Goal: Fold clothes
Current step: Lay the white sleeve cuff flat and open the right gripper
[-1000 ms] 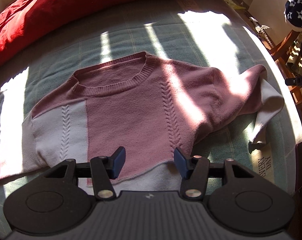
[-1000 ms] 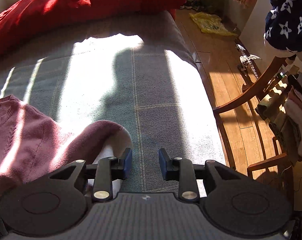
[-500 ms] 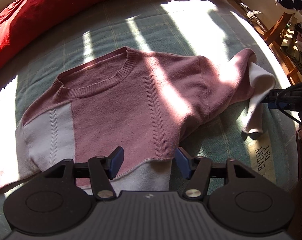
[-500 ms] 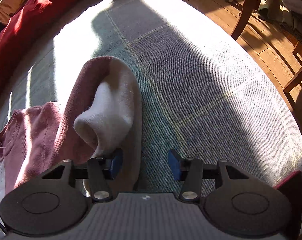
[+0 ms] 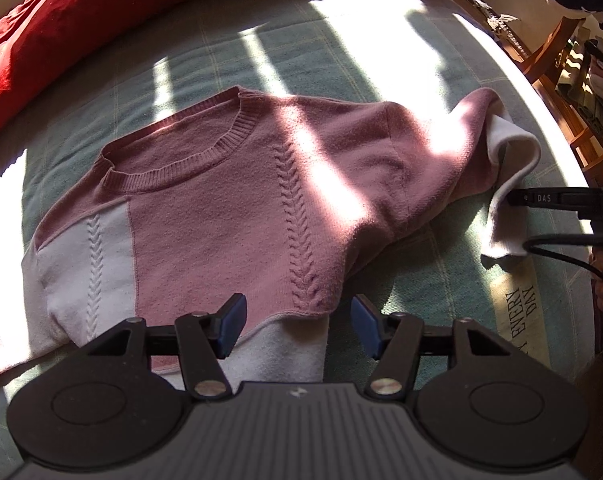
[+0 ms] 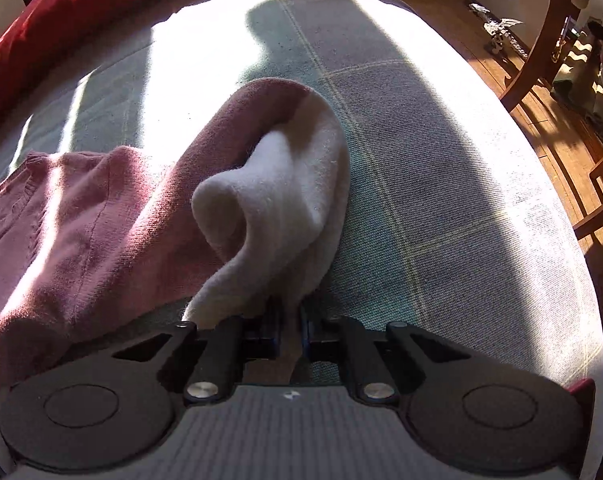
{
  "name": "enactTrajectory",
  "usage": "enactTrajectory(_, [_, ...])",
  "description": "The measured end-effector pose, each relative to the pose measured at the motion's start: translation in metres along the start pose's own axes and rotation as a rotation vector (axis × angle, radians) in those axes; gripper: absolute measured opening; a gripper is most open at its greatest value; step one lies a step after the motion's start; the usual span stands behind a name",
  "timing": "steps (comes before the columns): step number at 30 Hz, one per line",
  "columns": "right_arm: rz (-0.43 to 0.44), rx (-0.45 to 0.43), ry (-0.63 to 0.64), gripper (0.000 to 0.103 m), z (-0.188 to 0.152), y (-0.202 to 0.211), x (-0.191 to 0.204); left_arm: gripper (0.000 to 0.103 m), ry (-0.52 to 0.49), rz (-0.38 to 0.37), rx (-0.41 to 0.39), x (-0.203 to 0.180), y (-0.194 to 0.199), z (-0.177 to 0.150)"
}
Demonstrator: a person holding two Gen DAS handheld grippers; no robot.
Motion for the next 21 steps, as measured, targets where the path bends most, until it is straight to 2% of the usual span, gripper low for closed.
enactTrajectory(5, [-0.079,-0.014,0.056,0.009,0.007,0.021,-0.031,0.059,0.018,-0.002,-0.01,0.003,0.001,0.003])
enactTrajectory(12, [-0.168,0.015,0.123,0.009,0.006,0.043,-0.071,0.059,0.036,-0.015,-0.016,0.004,0.001,0.003])
enactTrajectory(21, [-0.266,0.042,0.117,0.009,0.012,0.053,-0.118,0.059,0.056,-0.011,-0.023,0.012,0.003,0.001])
Point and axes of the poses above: each gripper's, at about its wrist camera, not at the fingertips, and y roughly against the way its jaws point, x to its left, z to its top, the point moved 6 cm from there along -y, roughly the way its jaws point, and after that the axes turned 15 degrees about y, right-handed, at the moved point
